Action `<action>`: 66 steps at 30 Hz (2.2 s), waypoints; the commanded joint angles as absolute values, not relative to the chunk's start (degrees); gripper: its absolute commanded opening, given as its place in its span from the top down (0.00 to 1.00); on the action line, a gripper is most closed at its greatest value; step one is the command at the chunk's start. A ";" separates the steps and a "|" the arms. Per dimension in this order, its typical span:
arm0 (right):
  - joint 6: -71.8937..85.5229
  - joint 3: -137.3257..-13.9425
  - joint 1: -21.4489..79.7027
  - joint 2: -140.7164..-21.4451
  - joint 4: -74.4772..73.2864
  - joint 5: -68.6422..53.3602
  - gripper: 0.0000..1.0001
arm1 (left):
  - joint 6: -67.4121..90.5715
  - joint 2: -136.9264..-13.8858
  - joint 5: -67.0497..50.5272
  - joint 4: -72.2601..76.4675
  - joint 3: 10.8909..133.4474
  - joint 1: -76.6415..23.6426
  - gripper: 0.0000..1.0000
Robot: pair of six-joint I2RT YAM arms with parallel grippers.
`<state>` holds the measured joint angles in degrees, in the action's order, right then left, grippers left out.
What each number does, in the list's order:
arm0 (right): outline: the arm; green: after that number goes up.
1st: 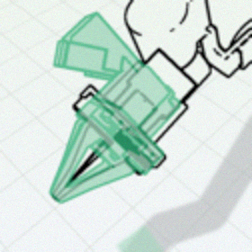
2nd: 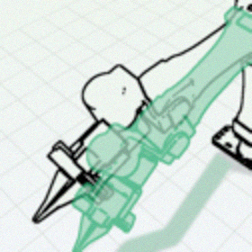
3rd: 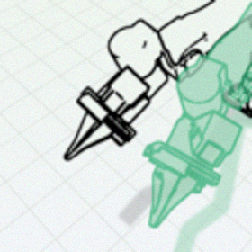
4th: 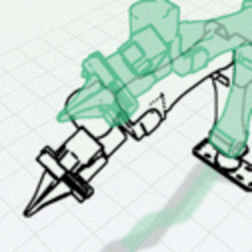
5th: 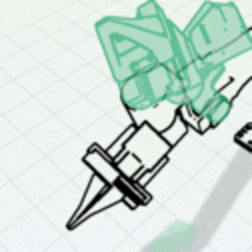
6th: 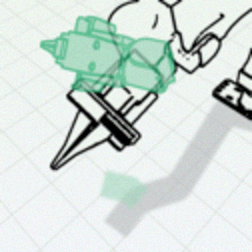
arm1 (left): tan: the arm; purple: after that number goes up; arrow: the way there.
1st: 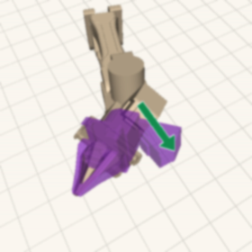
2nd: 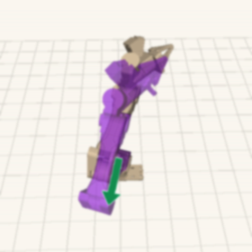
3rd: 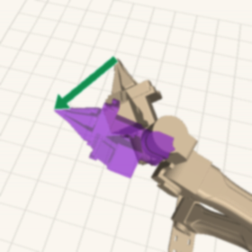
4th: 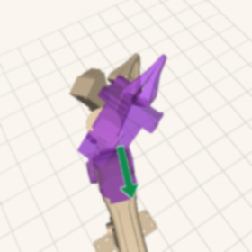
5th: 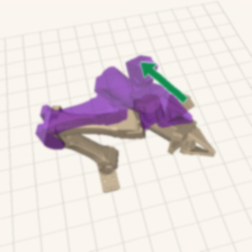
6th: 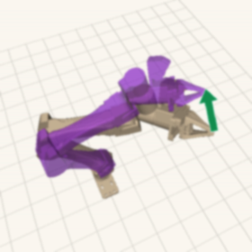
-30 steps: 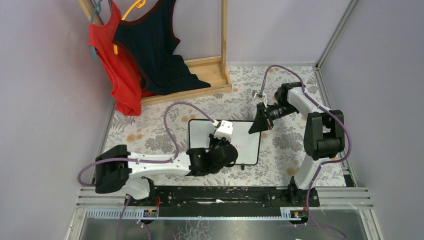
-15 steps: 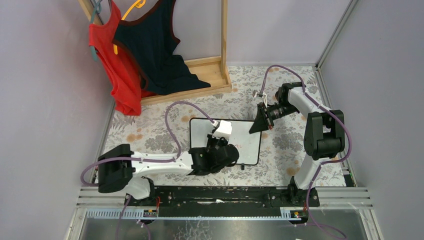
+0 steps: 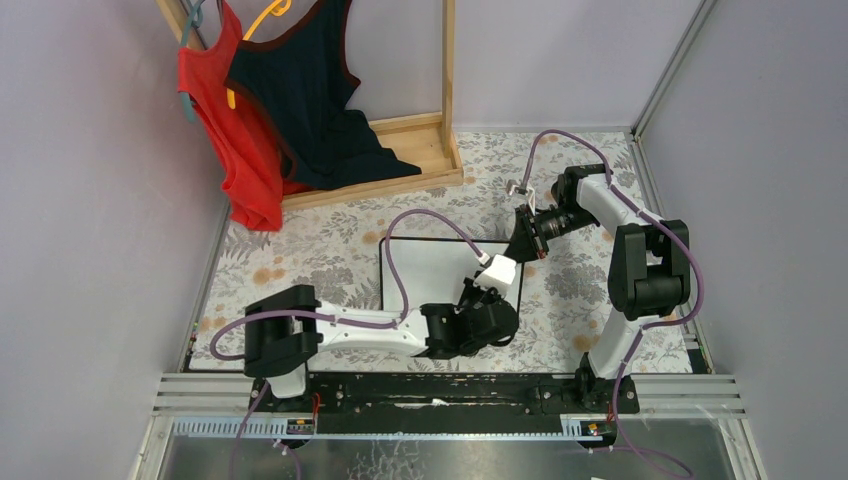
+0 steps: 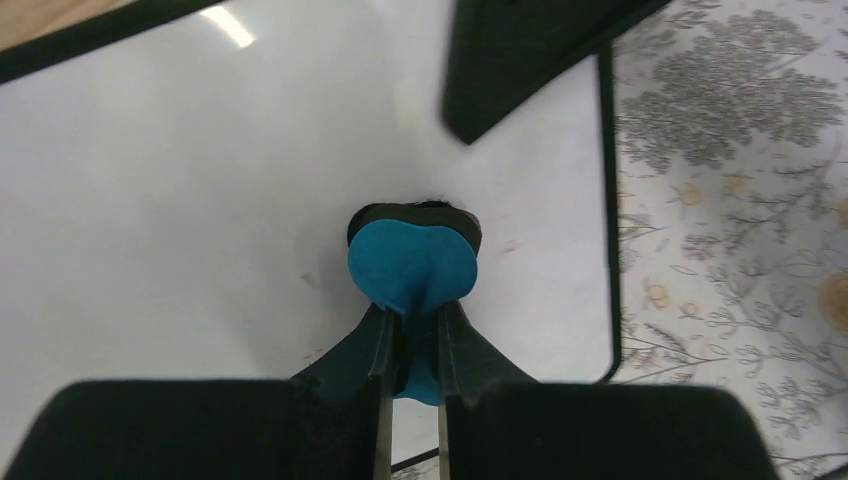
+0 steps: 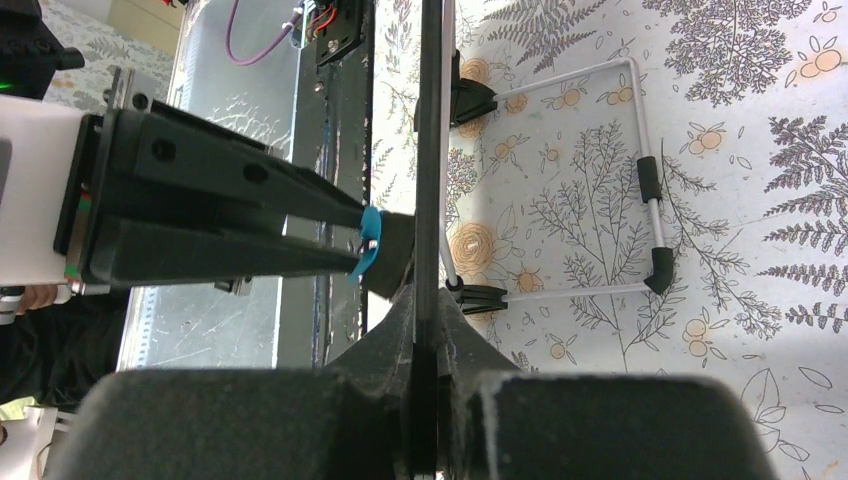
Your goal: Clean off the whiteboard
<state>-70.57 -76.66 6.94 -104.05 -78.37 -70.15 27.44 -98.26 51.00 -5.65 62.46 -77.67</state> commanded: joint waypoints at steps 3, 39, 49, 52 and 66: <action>-70.75 -76.91 8.96 -104.06 -83.63 -72.16 1.00 | 26.94 -101.29 46.06 1.00 64.42 -77.45 1.00; -70.58 -76.95 8.96 -103.80 -83.64 -72.07 1.00 | 31.56 -100.64 48.54 -4.70 61.03 -77.14 1.00; -70.58 -76.88 8.90 -103.89 -83.64 -72.18 1.00 | 27.52 -106.72 45.32 -0.32 69.41 -78.19 1.00; -70.51 -76.94 8.96 -103.88 -83.63 -72.16 1.00 | 26.91 -107.31 45.56 -0.49 70.10 -78.12 1.00; -70.59 -76.85 8.91 -104.15 -83.66 -72.07 1.00 | 36.81 -90.74 54.16 -13.85 53.33 -75.49 1.00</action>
<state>-71.61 -76.77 7.75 -104.05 -77.28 -71.11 31.99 -96.73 47.83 -6.68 58.33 -78.19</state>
